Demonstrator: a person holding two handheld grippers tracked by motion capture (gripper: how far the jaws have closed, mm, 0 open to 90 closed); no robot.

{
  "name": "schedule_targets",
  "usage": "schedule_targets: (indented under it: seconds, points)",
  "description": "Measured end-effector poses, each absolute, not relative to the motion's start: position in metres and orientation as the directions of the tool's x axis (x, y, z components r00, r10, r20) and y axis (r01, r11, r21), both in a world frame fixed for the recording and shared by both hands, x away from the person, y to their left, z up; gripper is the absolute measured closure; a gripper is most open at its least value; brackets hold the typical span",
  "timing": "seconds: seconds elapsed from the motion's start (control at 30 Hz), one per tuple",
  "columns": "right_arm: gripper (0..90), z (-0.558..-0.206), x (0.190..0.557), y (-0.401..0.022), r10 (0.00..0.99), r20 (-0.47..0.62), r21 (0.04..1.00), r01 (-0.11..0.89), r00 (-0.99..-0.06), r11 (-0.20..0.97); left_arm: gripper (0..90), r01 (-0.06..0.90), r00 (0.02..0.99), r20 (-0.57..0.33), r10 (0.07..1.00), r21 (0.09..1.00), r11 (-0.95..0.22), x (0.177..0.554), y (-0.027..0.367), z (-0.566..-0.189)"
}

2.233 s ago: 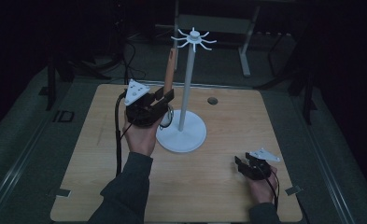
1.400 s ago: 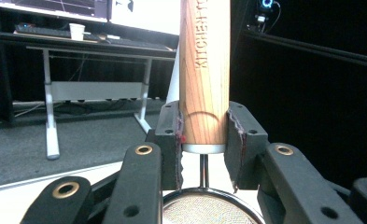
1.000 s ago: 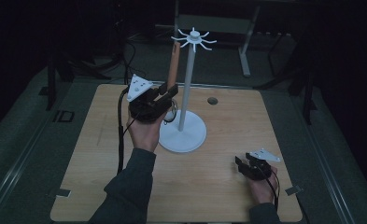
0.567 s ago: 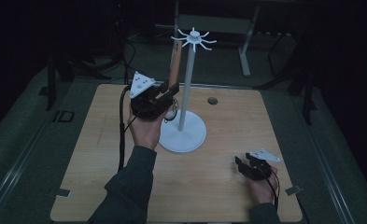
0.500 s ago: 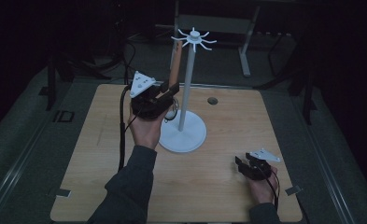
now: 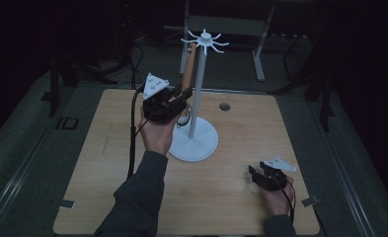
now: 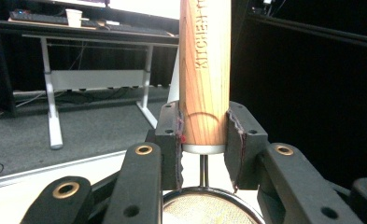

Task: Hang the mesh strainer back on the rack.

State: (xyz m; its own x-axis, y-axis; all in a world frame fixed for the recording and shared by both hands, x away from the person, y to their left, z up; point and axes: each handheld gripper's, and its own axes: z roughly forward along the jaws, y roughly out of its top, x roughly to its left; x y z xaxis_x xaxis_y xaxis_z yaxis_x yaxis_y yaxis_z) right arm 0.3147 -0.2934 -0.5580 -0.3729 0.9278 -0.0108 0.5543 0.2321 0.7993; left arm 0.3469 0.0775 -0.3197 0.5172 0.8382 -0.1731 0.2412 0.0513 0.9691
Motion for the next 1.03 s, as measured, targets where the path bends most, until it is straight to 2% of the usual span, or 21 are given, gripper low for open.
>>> schedule_targets:
  seconds: [0.43,0.73,1.03]
  points:
    - [46.9,-0.558,0.315,-0.294,0.928,-0.012,0.800,0.553,-0.373,0.233,68.6,0.263,0.495,-0.168,0.853,0.964,0.037,0.351,0.075,-0.323]
    - [46.3,-0.558,0.315,-0.294,0.928,-0.013,0.799,0.554,-0.372,0.233,55.4,0.243,0.497,-0.186,0.847,0.967,0.070,0.347,0.082,-0.323]
    - [45.6,-0.558,0.315,-0.294,0.929,-0.014,0.799,0.554,-0.369,0.233,53.7,0.250,0.493,-0.219,0.842,0.963,0.104,0.342,0.091,-0.327]
